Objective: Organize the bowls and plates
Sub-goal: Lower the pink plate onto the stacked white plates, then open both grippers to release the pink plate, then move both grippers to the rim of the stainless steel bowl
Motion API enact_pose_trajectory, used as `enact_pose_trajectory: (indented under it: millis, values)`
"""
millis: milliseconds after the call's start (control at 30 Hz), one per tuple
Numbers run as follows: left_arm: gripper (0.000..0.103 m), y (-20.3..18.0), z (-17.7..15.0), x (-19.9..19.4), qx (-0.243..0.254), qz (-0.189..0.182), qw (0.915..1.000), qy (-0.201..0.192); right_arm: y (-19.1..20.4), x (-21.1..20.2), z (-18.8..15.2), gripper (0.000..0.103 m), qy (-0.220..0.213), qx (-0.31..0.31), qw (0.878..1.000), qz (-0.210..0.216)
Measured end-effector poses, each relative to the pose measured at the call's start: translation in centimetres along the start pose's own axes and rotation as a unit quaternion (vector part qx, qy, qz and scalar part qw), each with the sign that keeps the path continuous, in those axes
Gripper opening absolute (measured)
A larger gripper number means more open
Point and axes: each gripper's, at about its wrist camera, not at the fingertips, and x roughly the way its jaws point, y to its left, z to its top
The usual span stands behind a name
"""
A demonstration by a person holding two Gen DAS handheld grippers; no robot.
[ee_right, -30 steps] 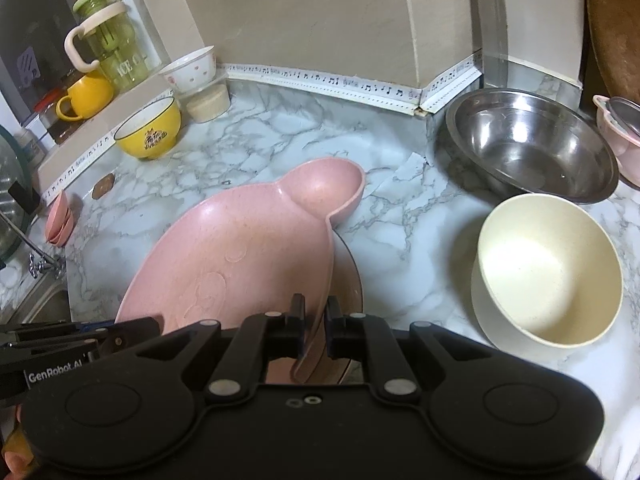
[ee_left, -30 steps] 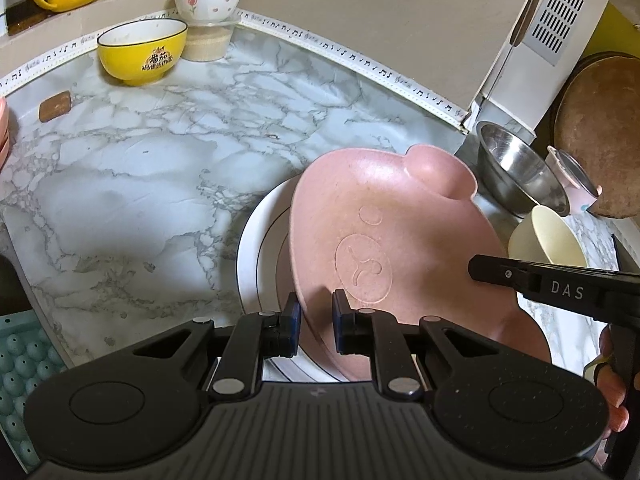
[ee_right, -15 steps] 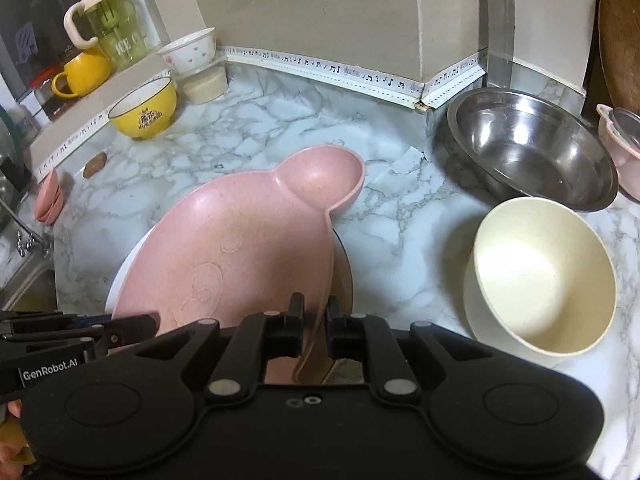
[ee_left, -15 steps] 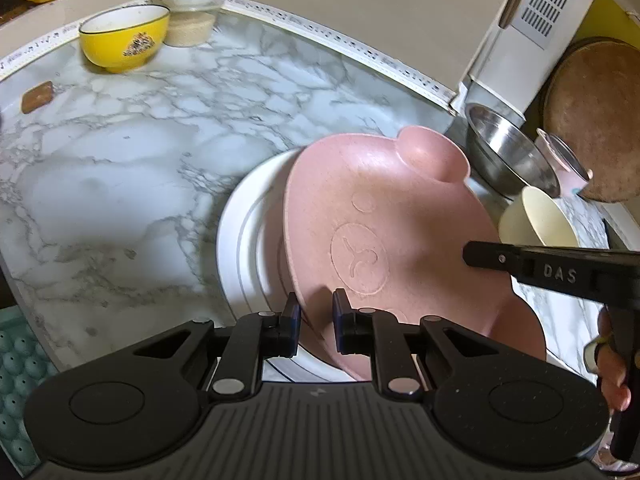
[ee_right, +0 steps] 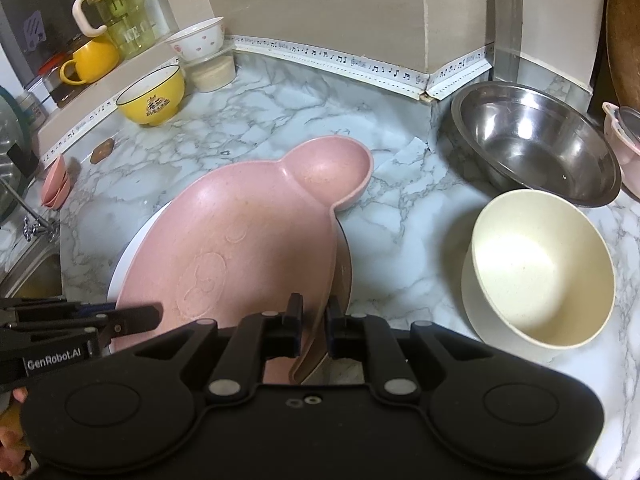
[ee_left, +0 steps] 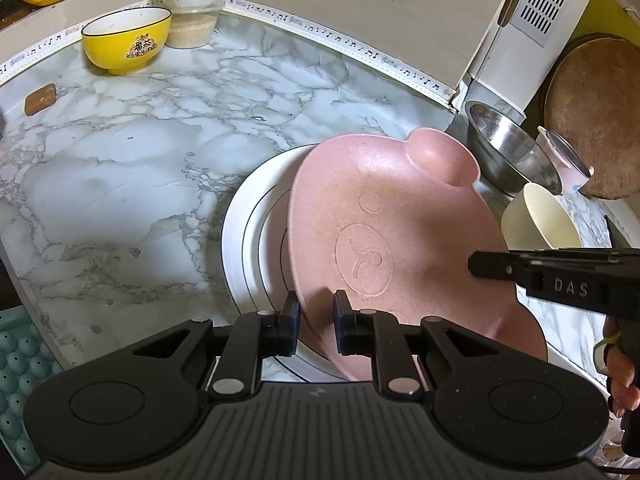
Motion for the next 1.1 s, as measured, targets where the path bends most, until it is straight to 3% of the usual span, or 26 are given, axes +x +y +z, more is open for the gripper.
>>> enact_pose_trajectory:
  millis: [200,533,833,1100]
  values:
    - [0.019,0.0,-0.2,-0.5,0.005,0.012,0.9999,-0.01,0.6,-0.7,-0.2,0.012,-0.005,-0.032,0.999,-0.018]
    - [0.049,-0.2,-0.3,-2.2,0.009,0.024,0.9989,-0.04,0.7,-3.1,-0.2,0.013,-0.038,-0.051,0.998,-0.024]
    - [0.055,-1.6,0.2,-4.7,0.018,0.018,0.9978,-0.061,0.8,-5.9,-0.3,0.014,-0.081,-0.059,0.995,-0.004]
    - [0.059,-5.2,1.1,-6.6,0.054,0.001,0.9946,-0.089,-0.6,-9.2,-0.7,0.015,-0.133,-0.056,0.989,0.016]
